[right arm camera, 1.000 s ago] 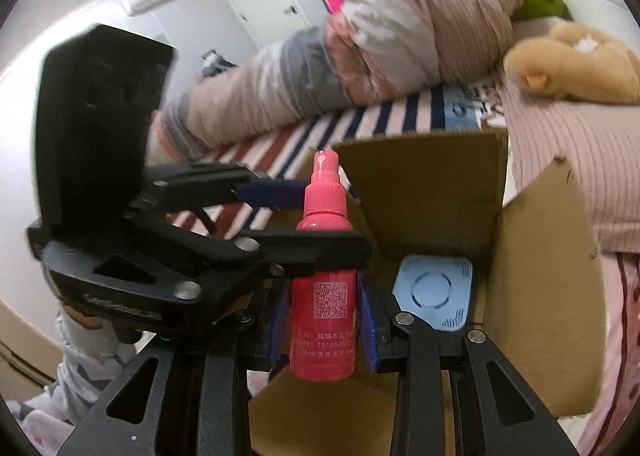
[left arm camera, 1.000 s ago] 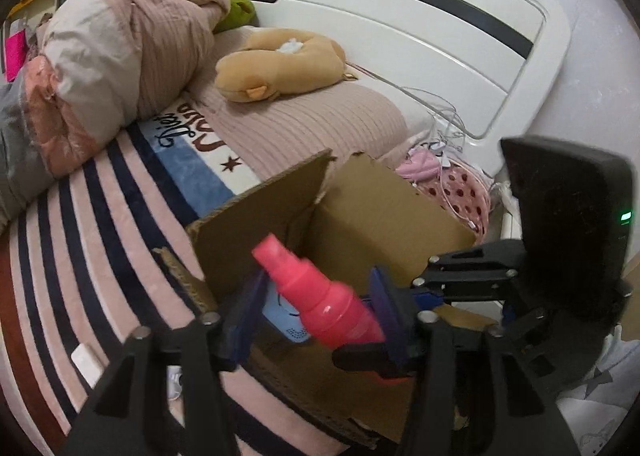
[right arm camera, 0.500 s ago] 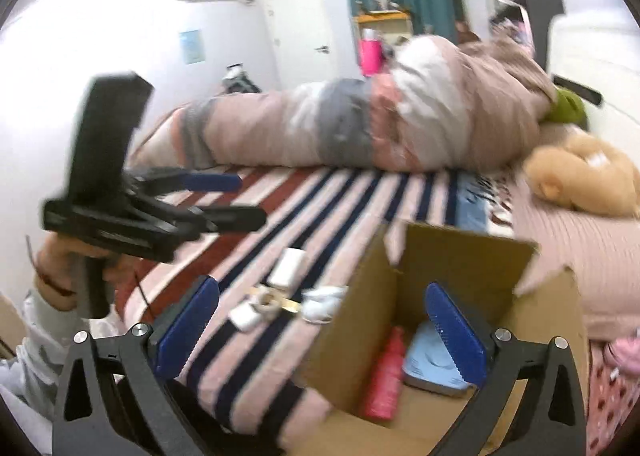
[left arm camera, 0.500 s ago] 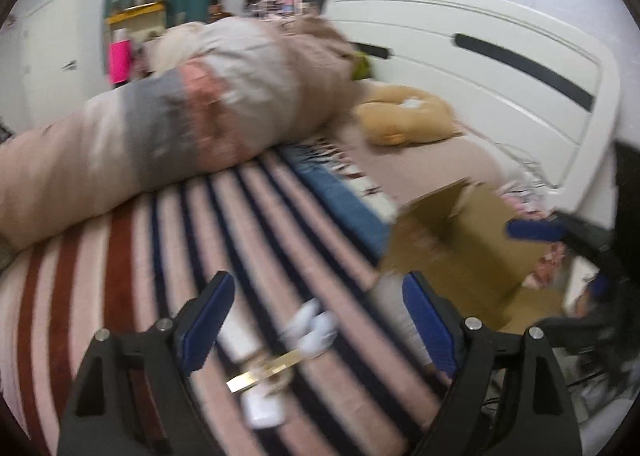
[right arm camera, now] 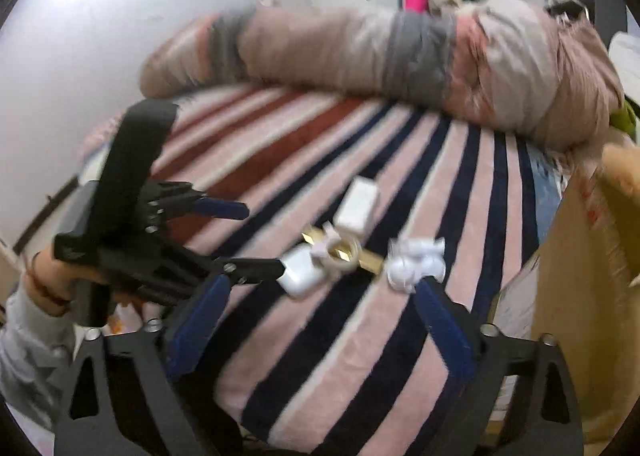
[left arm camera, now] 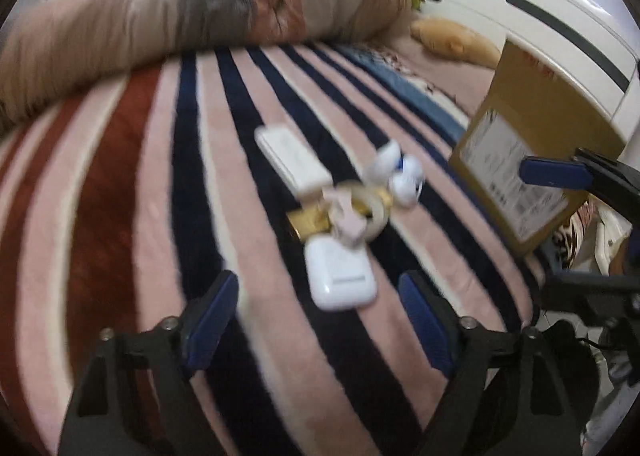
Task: Organize rigid objects
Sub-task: 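Grasp the white AirPods case with the left gripper while the right gripper grasps the tape roll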
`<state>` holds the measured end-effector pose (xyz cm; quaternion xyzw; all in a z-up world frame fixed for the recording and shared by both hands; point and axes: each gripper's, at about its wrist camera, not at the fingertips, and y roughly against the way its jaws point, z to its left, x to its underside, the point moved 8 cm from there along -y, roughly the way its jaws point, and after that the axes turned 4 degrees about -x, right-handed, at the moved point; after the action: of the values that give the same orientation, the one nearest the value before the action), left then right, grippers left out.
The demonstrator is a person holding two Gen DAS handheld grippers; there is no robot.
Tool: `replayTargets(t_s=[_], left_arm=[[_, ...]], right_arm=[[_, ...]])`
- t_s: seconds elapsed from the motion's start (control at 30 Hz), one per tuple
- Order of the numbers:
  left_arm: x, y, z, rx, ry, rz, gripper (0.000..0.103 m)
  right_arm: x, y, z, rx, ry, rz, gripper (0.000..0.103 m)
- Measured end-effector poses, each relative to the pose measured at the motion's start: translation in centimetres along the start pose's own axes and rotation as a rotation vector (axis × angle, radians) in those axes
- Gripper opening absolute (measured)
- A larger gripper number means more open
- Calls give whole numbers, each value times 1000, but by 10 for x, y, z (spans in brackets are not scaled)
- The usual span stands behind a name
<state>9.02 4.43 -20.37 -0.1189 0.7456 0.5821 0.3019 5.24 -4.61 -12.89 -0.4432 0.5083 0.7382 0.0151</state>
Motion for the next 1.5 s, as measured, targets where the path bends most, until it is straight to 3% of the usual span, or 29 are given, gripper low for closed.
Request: replayTargets(t_s=[0.17,0.2,0.27,0.33,0.4,0.5,0.57,0.73,0.9,1.03,1.07,1.1,1.13,1.3,1.43,1.47,1.5], left_arm=[[-2,-27,-12,18,-11,-10,61],[-4,-30,-12,10,-12,-16,52],[-7,-32,-14,14,-16,-17,45],[-6,-32,-14,7,-27,-16,44],[-4,-29,-9,-1,-26,-16,44],[3,-18,2,-13,-12,-14,44],[10,-10,11,-29,-5,-13,44],[19,-2,20,-55,11,-14,44],[21,-2,20,-66,19,-20,44],[22,-3,20,-65,26,-22,45],[22,-2,20,-62,29,-21,45],[23,-2,21,-60,29,-21,45],[23,-1,21,-58,29,-20,45],[23,-1,21,-62,27,-19,45],[24,0,21,-63,28,-22,45],[24,0,21,-63,29,-23,45],[24,0,21,-63,29,-23,45]], right_arm=[[19,-34,-27,83,-77,74,87],[19,-37,-32,93,-82,76,87],[18,-42,-37,95,-91,76,86],[15,-46,-35,59,-91,72,82],[12,-52,-33,39,-82,78,70],[8,-66,-27,-10,-66,93,61],[3,-81,-24,-49,-45,101,61],[2,-109,-21,-38,1,132,61],[2,-108,-17,-43,13,124,61],[2,-115,-13,25,80,121,60],[2,-116,-11,42,103,117,42],[1,-115,-10,73,134,113,17],[1,-112,-11,98,143,120,16],[6,-87,-8,-57,21,177,12],[17,-83,-9,-129,-53,230,12],[21,-84,-7,-135,-48,237,13],[24,-85,-4,-143,-26,242,20]])
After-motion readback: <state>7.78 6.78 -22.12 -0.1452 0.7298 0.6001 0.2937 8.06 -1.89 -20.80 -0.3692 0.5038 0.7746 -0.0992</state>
